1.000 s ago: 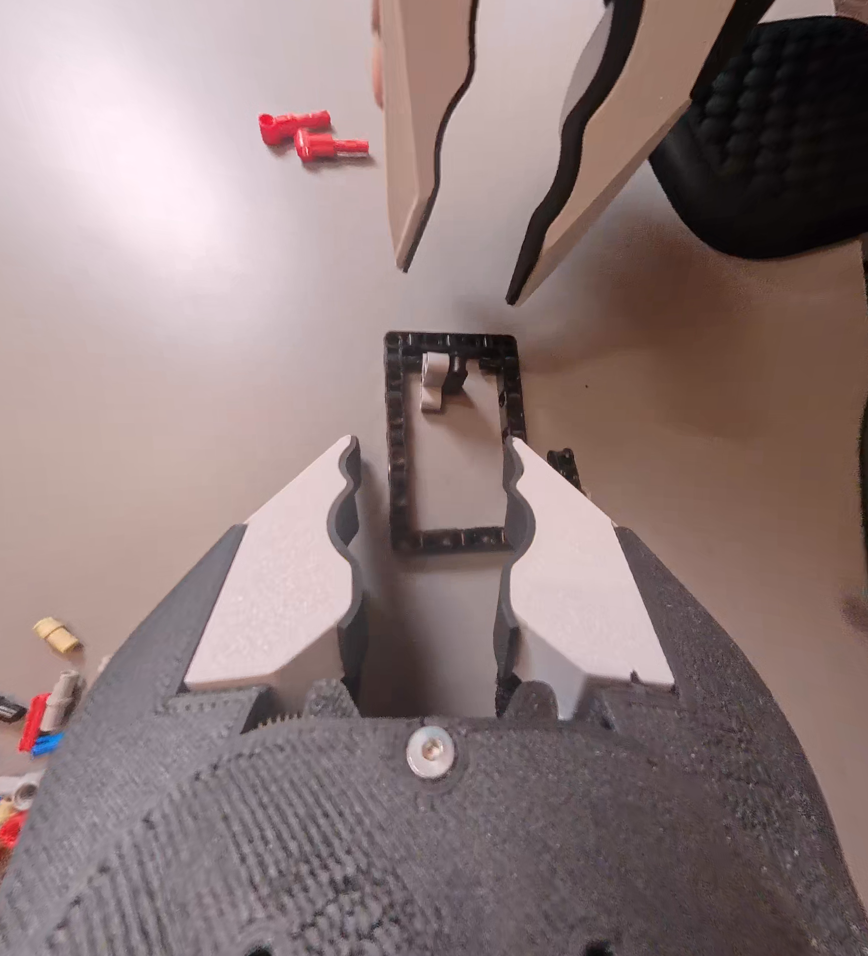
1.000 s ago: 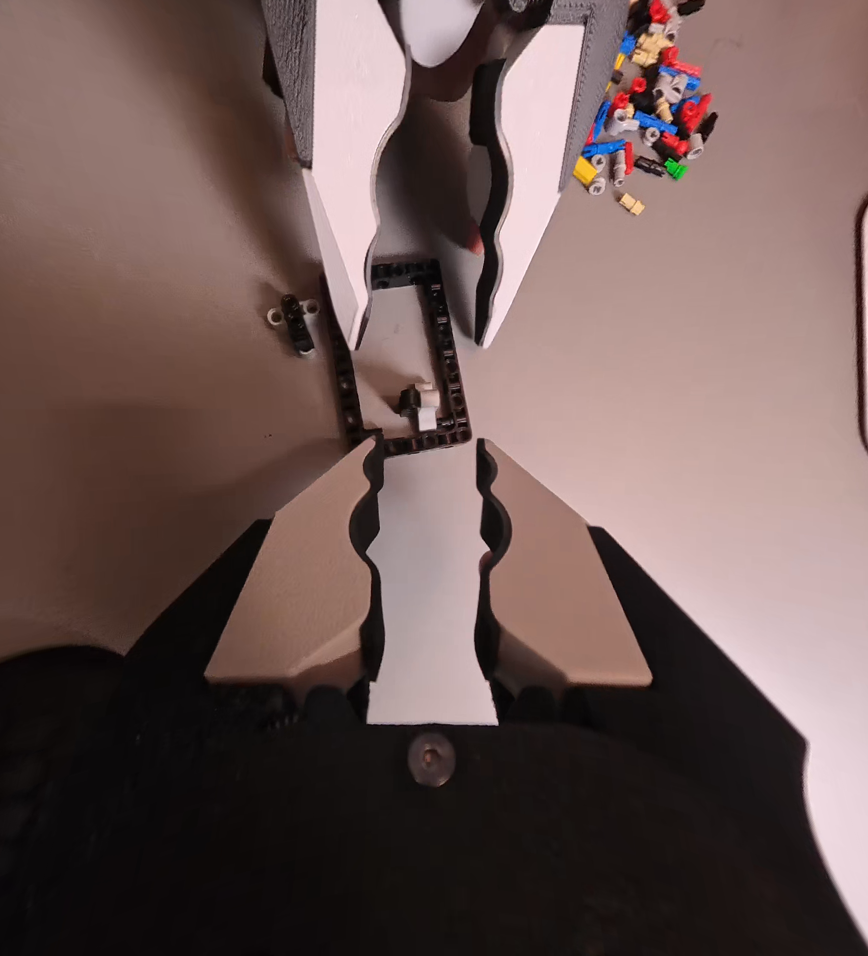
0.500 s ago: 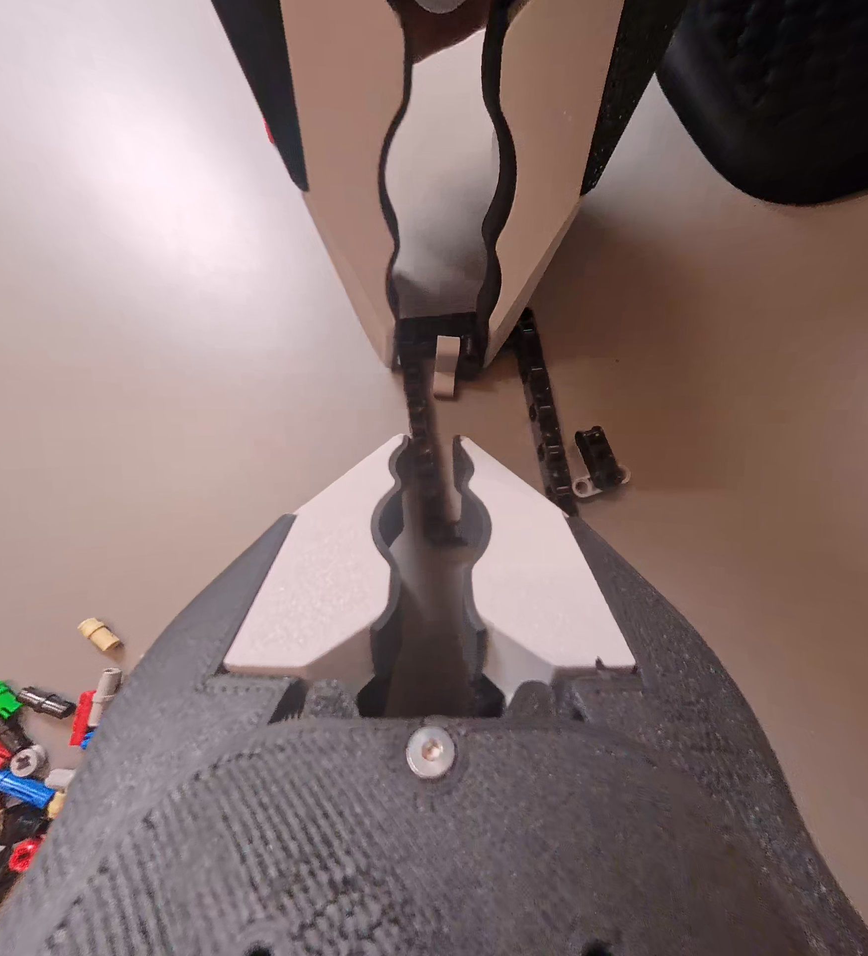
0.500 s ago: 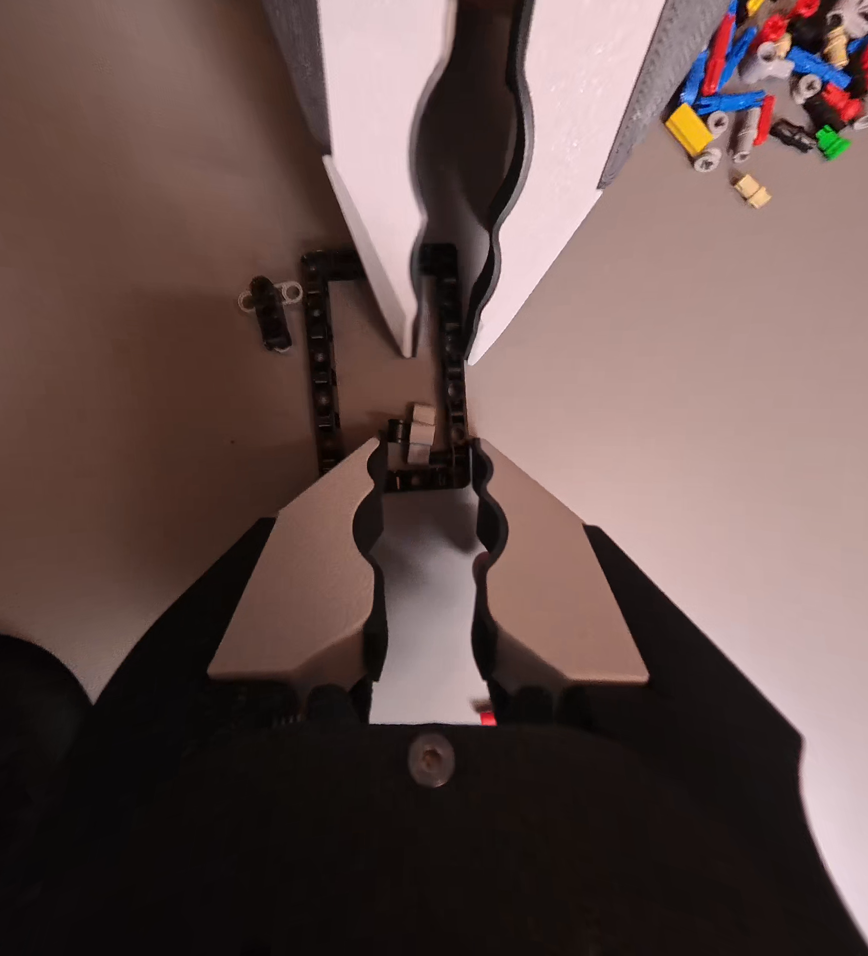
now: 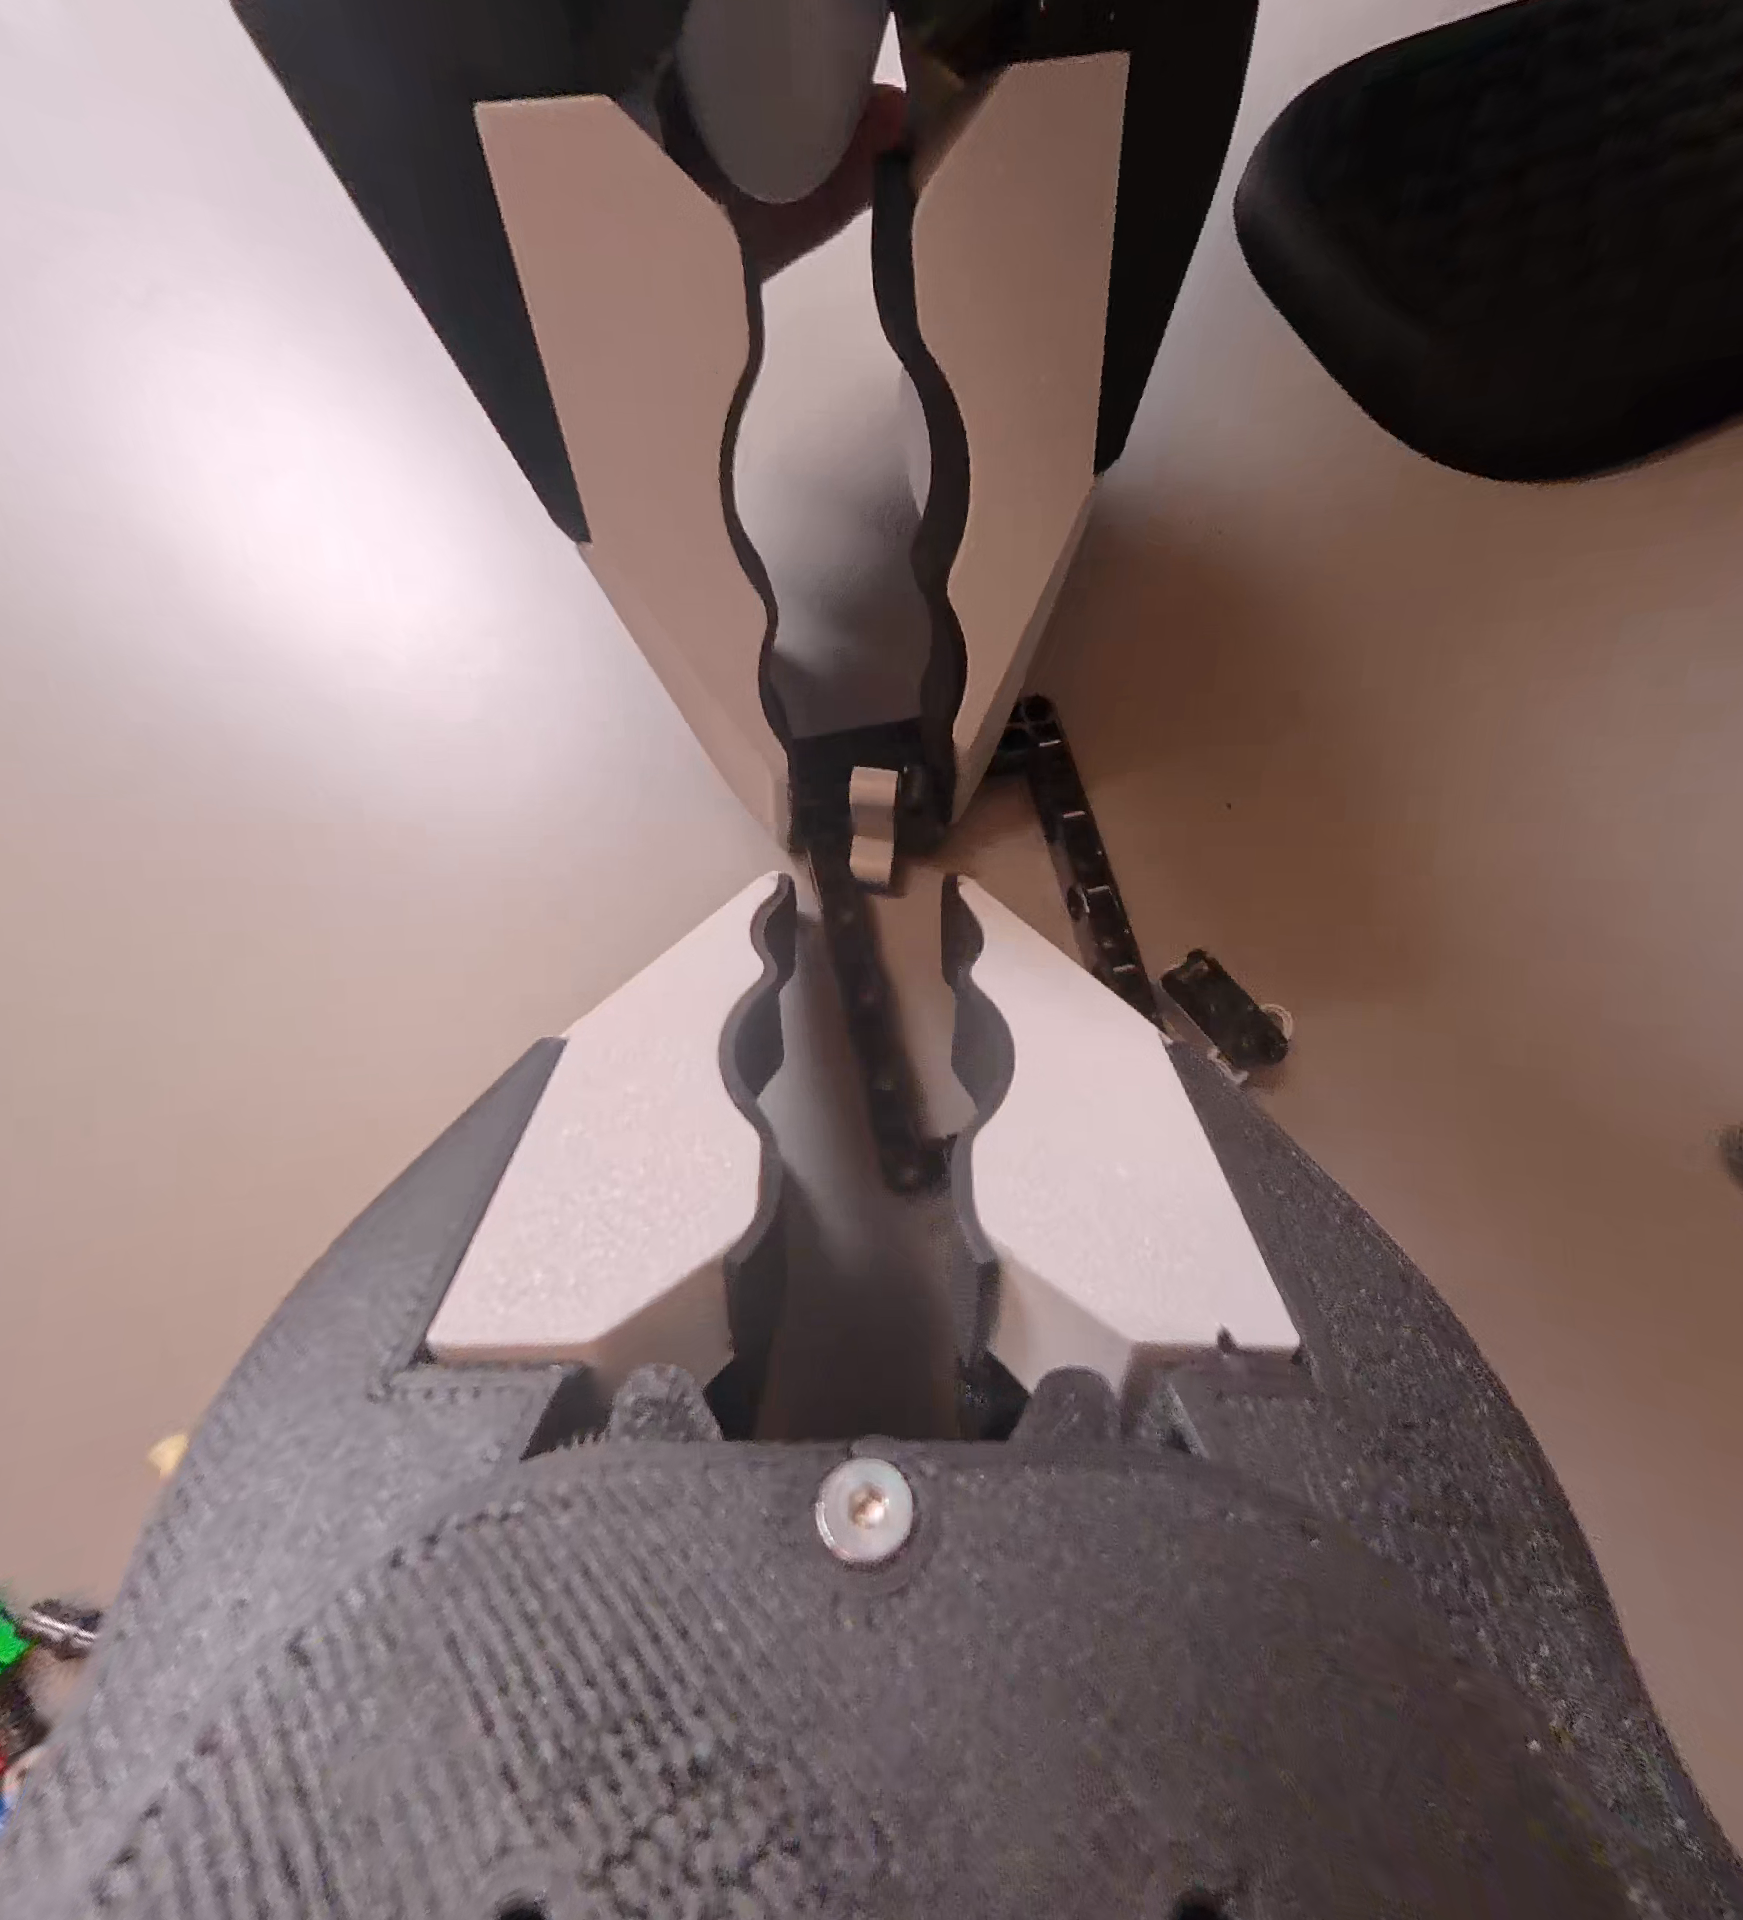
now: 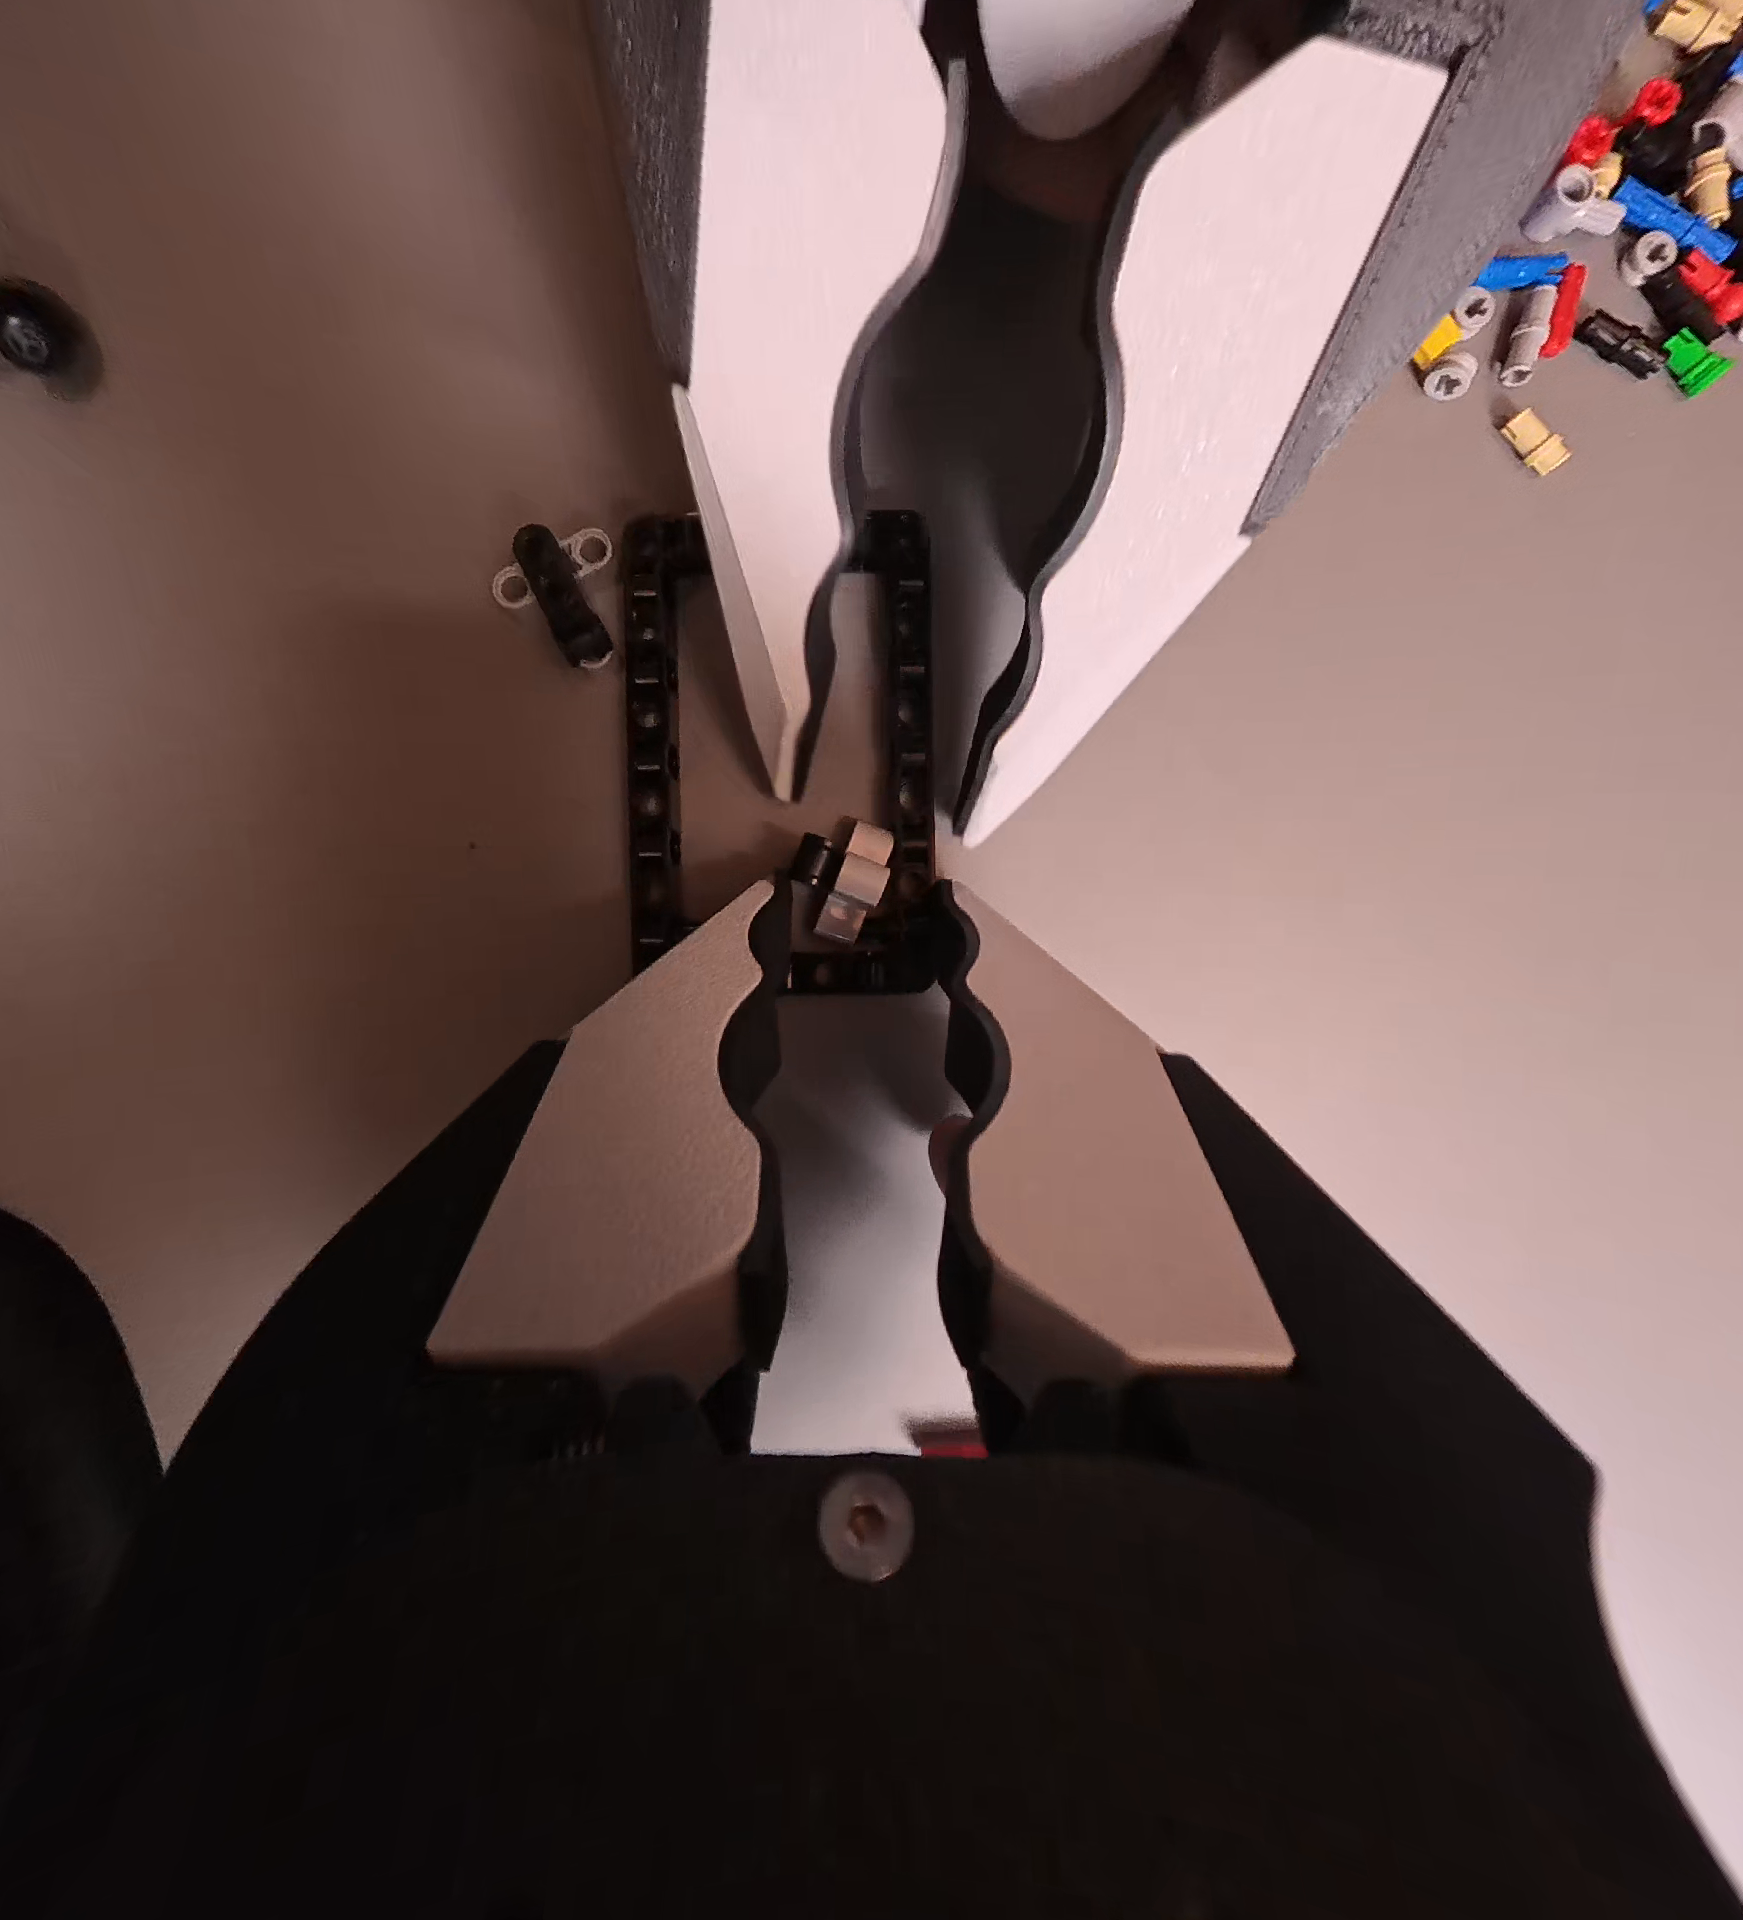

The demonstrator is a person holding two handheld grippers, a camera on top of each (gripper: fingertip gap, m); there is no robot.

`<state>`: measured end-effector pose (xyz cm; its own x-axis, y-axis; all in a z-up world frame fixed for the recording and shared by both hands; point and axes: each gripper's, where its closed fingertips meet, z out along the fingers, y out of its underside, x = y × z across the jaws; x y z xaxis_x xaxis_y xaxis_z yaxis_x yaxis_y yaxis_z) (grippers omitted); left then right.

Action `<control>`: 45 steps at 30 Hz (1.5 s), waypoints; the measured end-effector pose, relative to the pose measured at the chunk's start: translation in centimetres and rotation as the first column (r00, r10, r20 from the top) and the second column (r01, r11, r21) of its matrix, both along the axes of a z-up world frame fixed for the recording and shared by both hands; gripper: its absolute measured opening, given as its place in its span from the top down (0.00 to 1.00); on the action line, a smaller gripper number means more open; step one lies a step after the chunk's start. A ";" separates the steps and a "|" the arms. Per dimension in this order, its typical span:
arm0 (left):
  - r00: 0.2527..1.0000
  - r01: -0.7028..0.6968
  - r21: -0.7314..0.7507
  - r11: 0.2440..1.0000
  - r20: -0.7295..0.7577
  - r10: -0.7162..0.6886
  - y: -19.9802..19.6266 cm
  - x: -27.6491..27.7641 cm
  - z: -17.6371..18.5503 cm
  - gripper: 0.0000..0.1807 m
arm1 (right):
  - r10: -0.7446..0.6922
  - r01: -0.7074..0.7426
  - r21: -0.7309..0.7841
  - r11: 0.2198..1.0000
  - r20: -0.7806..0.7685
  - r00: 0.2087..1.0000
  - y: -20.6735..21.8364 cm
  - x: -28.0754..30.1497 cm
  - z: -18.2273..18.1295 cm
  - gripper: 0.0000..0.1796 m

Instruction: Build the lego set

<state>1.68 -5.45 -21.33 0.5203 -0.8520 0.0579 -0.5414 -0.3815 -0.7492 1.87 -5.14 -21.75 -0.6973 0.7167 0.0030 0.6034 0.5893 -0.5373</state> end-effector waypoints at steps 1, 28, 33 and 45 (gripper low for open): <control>1.000 0.004 0.010 1.000 -0.014 -0.003 0.2 0.1 -0.1 0.87 | 0.000 0.000 -0.006 1.000 -0.006 1.000 -0.1 0.0 0.0 0.86; 0.998 -0.010 0.078 0.997 -0.054 0.014 0.2 -0.5 0.7 0.87 | -0.194 0.194 0.021 0.981 0.005 0.981 0.9 1.3 1.1 0.82; 0.997 -0.029 0.022 0.999 -0.072 0.030 -0.2 -1.0 0.5 0.86 | -0.441 0.442 -0.073 0.894 0.029 0.897 -0.6 1.0 2.3 0.83; 0.993 0.001 -0.003 1.000 -0.119 -0.002 -1.4 -0.6 -0.3 0.94 | -0.474 0.474 0.010 0.880 0.025 0.880 -1.7 0.8 0.8 0.92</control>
